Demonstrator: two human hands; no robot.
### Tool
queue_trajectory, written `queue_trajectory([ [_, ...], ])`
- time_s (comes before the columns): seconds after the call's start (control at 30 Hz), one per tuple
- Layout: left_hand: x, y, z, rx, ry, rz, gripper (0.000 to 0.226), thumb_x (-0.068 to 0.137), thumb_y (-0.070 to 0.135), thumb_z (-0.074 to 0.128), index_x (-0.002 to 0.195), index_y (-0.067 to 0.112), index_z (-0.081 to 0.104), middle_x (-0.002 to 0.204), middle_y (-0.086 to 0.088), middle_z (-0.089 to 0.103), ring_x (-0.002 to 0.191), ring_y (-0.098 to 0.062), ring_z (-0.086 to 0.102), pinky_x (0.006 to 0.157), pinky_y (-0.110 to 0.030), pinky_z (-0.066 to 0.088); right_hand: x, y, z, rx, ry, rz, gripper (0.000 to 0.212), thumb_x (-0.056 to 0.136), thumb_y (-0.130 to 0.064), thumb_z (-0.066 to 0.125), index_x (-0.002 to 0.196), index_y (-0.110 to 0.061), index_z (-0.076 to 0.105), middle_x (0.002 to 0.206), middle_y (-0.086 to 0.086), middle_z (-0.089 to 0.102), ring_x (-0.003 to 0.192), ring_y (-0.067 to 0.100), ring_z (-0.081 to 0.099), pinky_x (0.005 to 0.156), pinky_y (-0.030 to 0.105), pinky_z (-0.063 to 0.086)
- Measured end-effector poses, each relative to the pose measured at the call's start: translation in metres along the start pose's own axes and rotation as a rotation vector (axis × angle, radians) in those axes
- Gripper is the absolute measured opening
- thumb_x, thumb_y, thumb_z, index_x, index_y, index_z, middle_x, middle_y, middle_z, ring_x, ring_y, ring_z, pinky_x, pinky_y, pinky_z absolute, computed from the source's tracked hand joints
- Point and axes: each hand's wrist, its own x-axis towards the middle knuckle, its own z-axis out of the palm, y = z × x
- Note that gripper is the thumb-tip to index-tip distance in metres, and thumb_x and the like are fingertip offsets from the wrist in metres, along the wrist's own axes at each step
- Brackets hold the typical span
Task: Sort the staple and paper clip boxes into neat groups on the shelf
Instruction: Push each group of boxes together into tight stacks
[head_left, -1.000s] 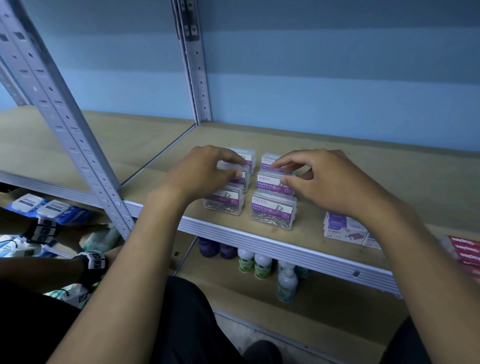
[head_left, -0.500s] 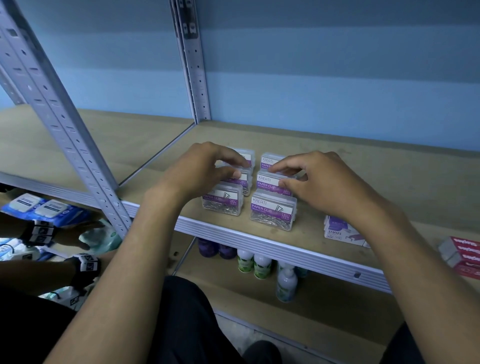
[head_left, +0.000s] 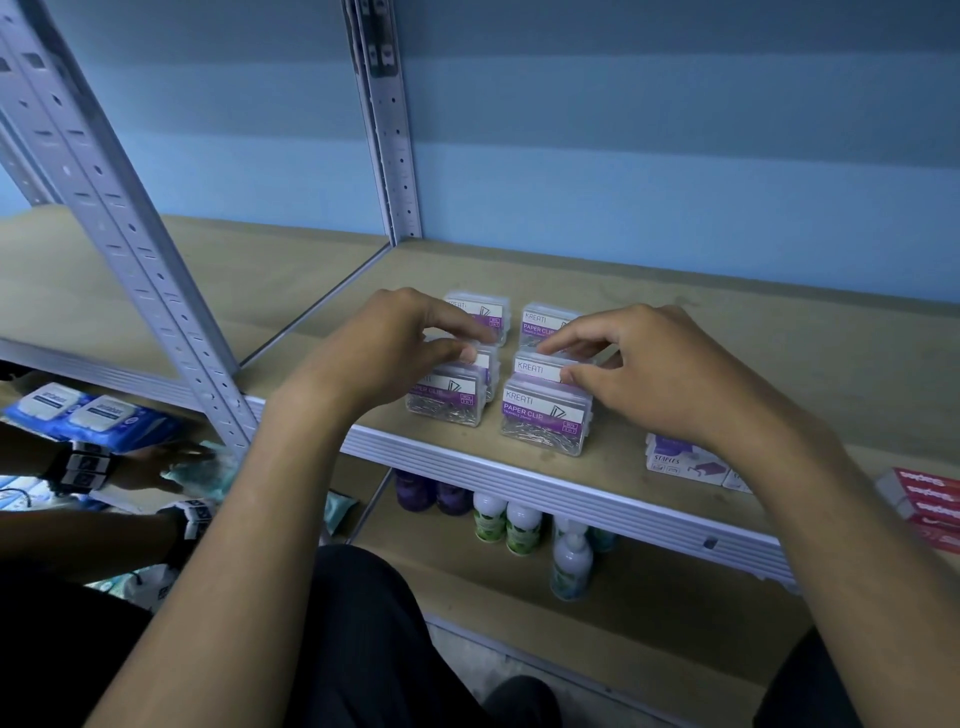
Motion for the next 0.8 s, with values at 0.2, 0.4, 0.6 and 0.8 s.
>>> queue_trajectory([
  [0.2,-0.001,-0.001,0.0,0.015,-0.008,-0.031,0.021,0.091,0.024,0.069,0.104,0.038,0.077,0.109,0.019,0.07,0.085,0.016,0.056,0.07,0.007,0.033,-0.002,0.0,0.001,0.008,-0.003,0.004,0.024,0.093,-0.027,0.066,0.109,-0.043,0.074,0.097,-0.019,0.069,0.086,-0.005,0.062,0.076,0.016,0.049],
  [0.4,-0.008,0.007,-0.003,0.052,-0.039,-0.074,0.029,0.095,0.046,0.057,0.122,0.042,0.067,0.126,0.021,0.064,0.116,0.0,0.056,0.088,-0.013,0.036,-0.003,-0.002,0.0,0.038,-0.039,0.016,0.026,0.092,-0.053,0.06,0.116,-0.046,0.066,0.102,-0.021,0.066,0.092,-0.005,0.06,0.075,0.016,0.044],
  [0.6,-0.016,0.012,-0.006,0.082,-0.185,-0.113,0.063,0.076,0.044,0.08,0.134,0.047,0.054,0.141,0.02,0.052,0.113,0.003,0.046,0.092,-0.017,0.033,-0.004,-0.008,0.002,-0.091,-0.183,0.005,0.077,0.072,-0.057,0.081,0.14,-0.042,0.05,0.13,-0.011,0.06,0.106,0.006,0.059,0.094,0.027,0.048],
  [0.8,-0.014,0.003,-0.003,0.108,-0.204,-0.068,0.064,0.079,0.028,0.081,0.135,0.044,0.055,0.142,0.018,0.053,0.126,-0.004,0.047,0.094,-0.018,0.033,-0.003,-0.007,0.001,-0.113,-0.185,0.014,0.071,0.073,-0.048,0.083,0.137,-0.044,0.053,0.126,-0.011,0.062,0.094,0.002,0.055,0.08,0.021,0.041],
])
